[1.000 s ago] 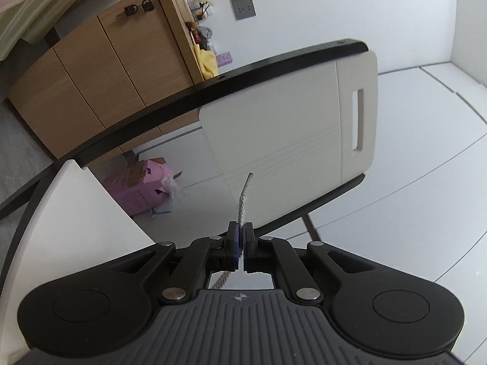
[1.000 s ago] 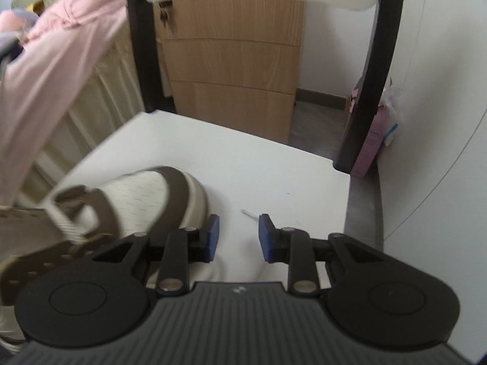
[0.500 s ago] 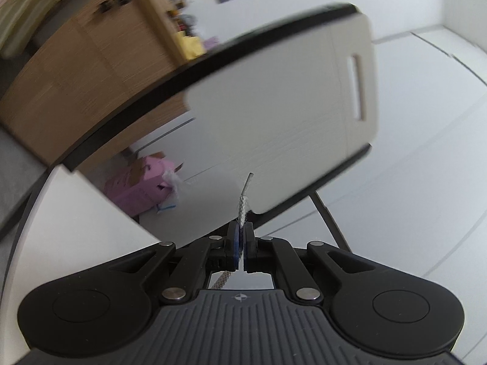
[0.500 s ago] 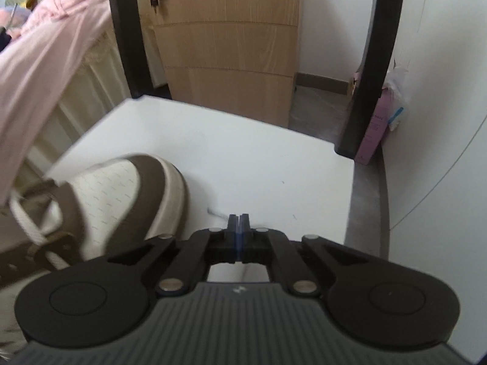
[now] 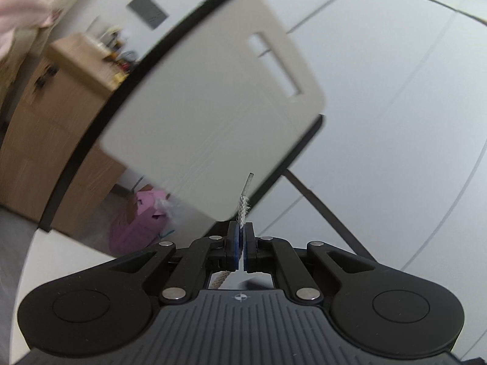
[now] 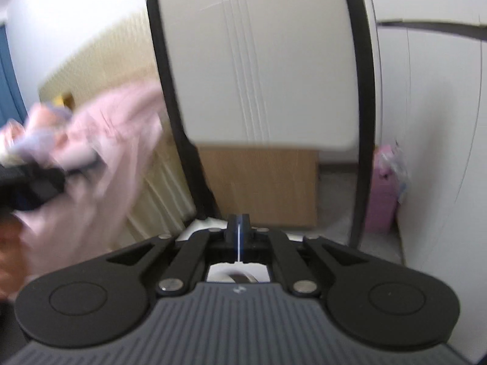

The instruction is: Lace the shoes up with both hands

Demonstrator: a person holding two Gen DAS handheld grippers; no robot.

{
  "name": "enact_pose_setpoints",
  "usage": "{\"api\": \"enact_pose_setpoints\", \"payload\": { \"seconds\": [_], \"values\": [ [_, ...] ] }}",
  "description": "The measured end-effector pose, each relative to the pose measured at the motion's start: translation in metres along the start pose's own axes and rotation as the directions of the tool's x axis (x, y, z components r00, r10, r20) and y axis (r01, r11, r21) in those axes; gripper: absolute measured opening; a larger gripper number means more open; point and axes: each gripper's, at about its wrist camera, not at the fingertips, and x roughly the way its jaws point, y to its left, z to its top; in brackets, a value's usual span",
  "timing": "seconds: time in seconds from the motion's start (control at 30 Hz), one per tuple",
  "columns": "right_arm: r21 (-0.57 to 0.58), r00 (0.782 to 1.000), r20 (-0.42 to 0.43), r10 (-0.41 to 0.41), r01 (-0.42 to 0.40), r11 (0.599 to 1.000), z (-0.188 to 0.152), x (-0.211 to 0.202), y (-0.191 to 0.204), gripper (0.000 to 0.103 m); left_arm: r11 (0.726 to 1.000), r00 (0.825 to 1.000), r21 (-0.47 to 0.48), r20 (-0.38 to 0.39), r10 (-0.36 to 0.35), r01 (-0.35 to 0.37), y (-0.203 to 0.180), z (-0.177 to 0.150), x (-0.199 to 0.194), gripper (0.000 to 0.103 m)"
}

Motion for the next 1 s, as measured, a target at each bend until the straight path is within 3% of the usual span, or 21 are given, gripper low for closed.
{"api": "enact_pose_setpoints", "payload": {
  "seconds": [0.13,0.3,0.37,0.43,0.6,0.67,0.7,0.73,0.83,0.93,1.0],
  "values": [
    [0.051,0.993,-0.113,-0.023,0.029,0.998,-0.035,0.040,-0.023,0.013,0.999,0.999,0.024,0.023,0.027,-0.028,-0.042,0.009,-0.016,0.003],
    [0.045,0.967,-0.238,-0.092,0.106,0.993,-0.064,0.088,-0.037,0.016,0.998,0.998,0.049,0.057,0.024,-0.027,-0.087,0.031,-0.030,0.003],
    [0.014,0.957,-0.268,-0.108,0.116,0.993,-0.070,0.102,-0.036,0.028,0.996,0.998,0.081,0.066,0.021,-0.026,-0.102,0.043,-0.030,0.003],
    [-0.026,0.954,-0.275,-0.120,0.117,0.993,-0.072,0.108,-0.034,0.033,0.993,0.997,0.116,0.079,0.019,-0.029,-0.117,0.056,-0.030,0.003],
    [-0.091,0.945,-0.302,-0.123,0.100,0.991,-0.075,0.122,-0.033,0.030,0.991,0.991,0.135,0.130,-0.015,-0.002,-0.141,0.087,-0.025,0.003],
    [-0.114,0.939,-0.321,-0.121,0.088,0.990,-0.079,0.126,-0.032,0.010,0.991,0.989,0.136,0.144,-0.032,0.012,-0.148,0.096,-0.022,0.003],
    [-0.131,0.940,-0.319,-0.123,0.085,0.988,-0.080,0.127,-0.030,0.009,0.990,0.988,0.141,0.150,-0.040,0.019,-0.153,0.101,-0.020,0.003],
    [-0.135,0.941,-0.320,-0.113,0.072,0.988,-0.080,0.127,-0.029,0.001,0.988,0.987,0.154,0.156,-0.048,0.024,-0.158,0.105,-0.018,0.003],
    [-0.092,0.945,-0.319,-0.075,0.048,0.995,-0.078,0.124,-0.037,0.001,0.978,0.982,0.202,0.169,-0.081,0.046,-0.178,0.115,-0.011,0.003],
    [0.048,0.974,-0.226,-0.021,0.032,0.998,-0.062,0.096,-0.047,0.001,0.959,0.980,0.282,0.177,-0.091,0.038,-0.201,0.120,-0.004,0.003],
    [0.156,0.995,-0.099,0.019,-0.004,0.988,-0.042,0.061,-0.054,0.001,0.946,0.979,0.322,0.178,-0.099,0.037,-0.214,0.122,0.001,0.003]
  ]
}}
